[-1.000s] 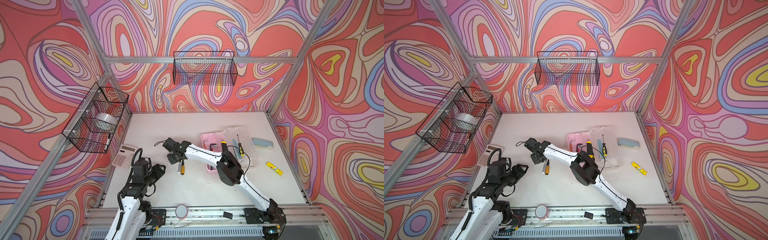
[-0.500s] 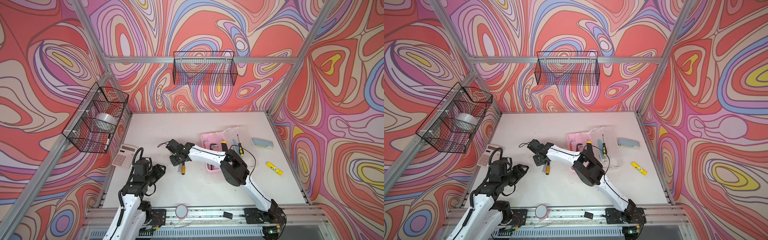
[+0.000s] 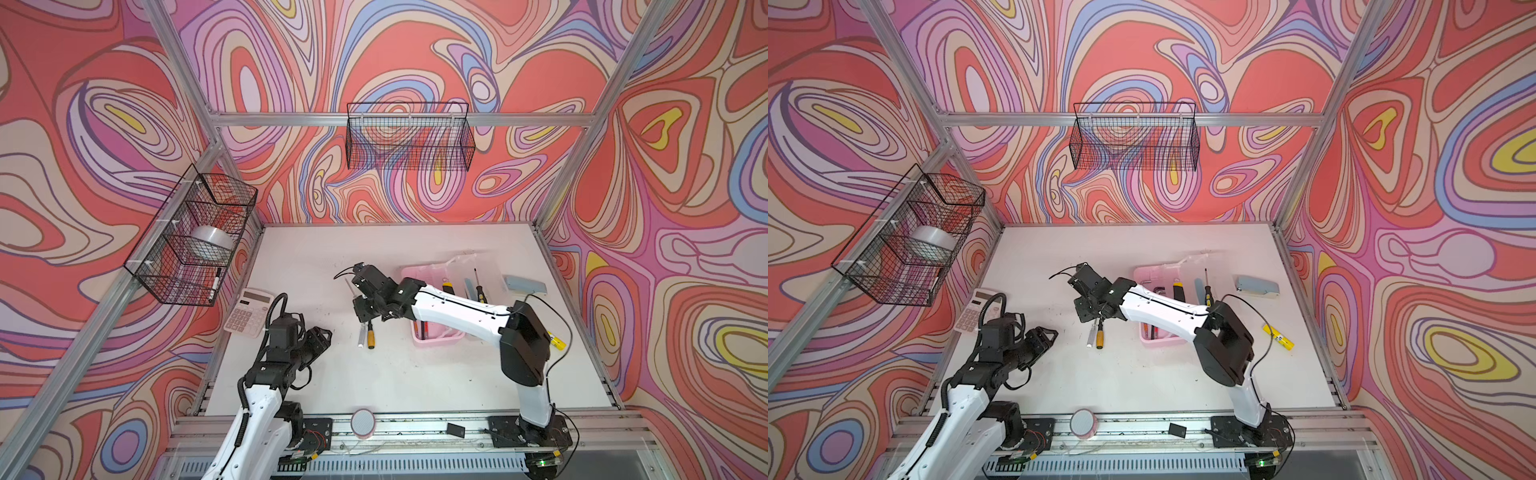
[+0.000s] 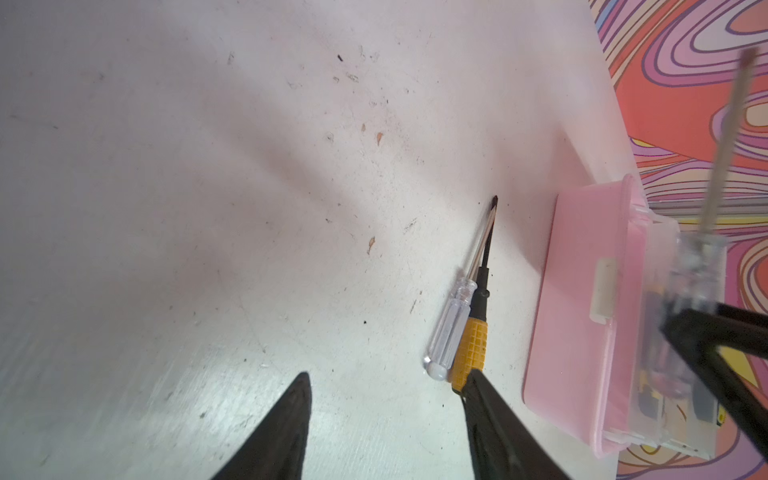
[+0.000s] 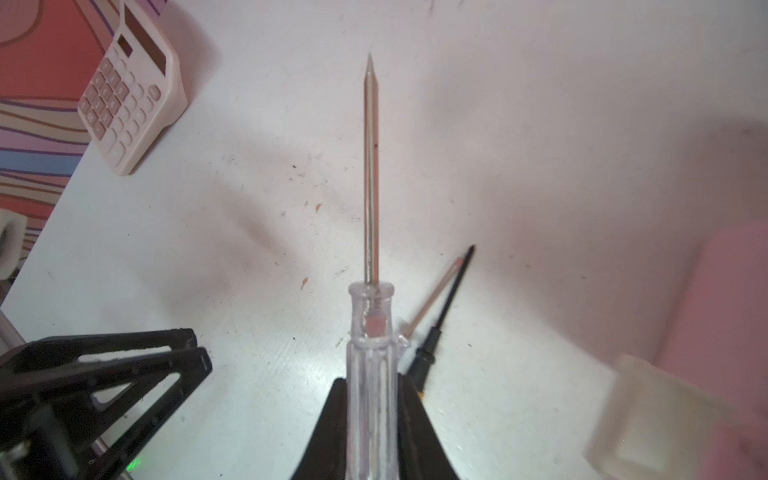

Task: Pack the tool kit
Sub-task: 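Lift the clear-handled screwdriver with the right gripper and carry it over the box, then lower the clear-handled screwdriver into the box and open the right gripper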

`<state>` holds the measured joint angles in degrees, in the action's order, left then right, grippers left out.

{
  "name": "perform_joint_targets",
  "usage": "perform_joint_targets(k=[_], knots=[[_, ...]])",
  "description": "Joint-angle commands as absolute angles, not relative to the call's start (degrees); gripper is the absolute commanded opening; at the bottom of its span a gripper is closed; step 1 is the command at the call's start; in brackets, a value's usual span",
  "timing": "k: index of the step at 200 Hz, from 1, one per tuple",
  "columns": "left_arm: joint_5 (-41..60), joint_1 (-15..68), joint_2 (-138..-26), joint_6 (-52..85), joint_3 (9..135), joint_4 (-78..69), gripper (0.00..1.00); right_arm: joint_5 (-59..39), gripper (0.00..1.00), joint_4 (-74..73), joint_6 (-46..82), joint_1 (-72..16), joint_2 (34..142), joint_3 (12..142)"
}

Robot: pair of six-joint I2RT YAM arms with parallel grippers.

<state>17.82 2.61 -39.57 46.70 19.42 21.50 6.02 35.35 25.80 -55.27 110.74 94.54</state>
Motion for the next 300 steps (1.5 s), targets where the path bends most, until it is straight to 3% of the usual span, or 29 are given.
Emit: perform_joint_targets(k=[1,40,75,210,219,231,247,271,300], knots=[[18.4,2.3,-40.9,45.8,20.7,18.5,0.59,13.9,0.0,39.4,26.0,-51.4,102.3,89.2],[20.0,2.3,-42.8,45.4,20.9,16.0,0.59,21.3,0.0,47.7,25.3,-42.5,86.6,79.2],[19.5,2.3,-43.9,43.5,23.0,16.0,0.59,23.4,0.0,52.4,24.8,-34.0,78.8,71.9],[20.1,2.4,-46.4,42.5,24.4,15.6,0.59,21.5,0.0,49.5,26.6,-28.3,76.7,61.4],[20.0,2.5,-46.5,42.4,24.4,15.6,0.6,21.7,0.06,49.7,26.6,-28.3,76.6,61.5],[20.0,2.5,-46.7,42.4,24.5,15.6,0.6,22.3,0.23,49.8,26.9,-28.3,76.5,61.4],[20.0,2.5,-47.0,42.3,24.7,15.5,0.6,22.0,0.34,50.1,26.9,-28.4,76.5,61.6],[20.0,2.5,-47.1,42.1,24.6,15.5,0.61,21.4,0.41,50.3,27.2,-28.4,75.9,62.6],[19.8,2.8,-46.9,42.0,24.6,15.6,0.62,21.4,0.41,51.5,26.5,-28.3,75.0,65.3]])
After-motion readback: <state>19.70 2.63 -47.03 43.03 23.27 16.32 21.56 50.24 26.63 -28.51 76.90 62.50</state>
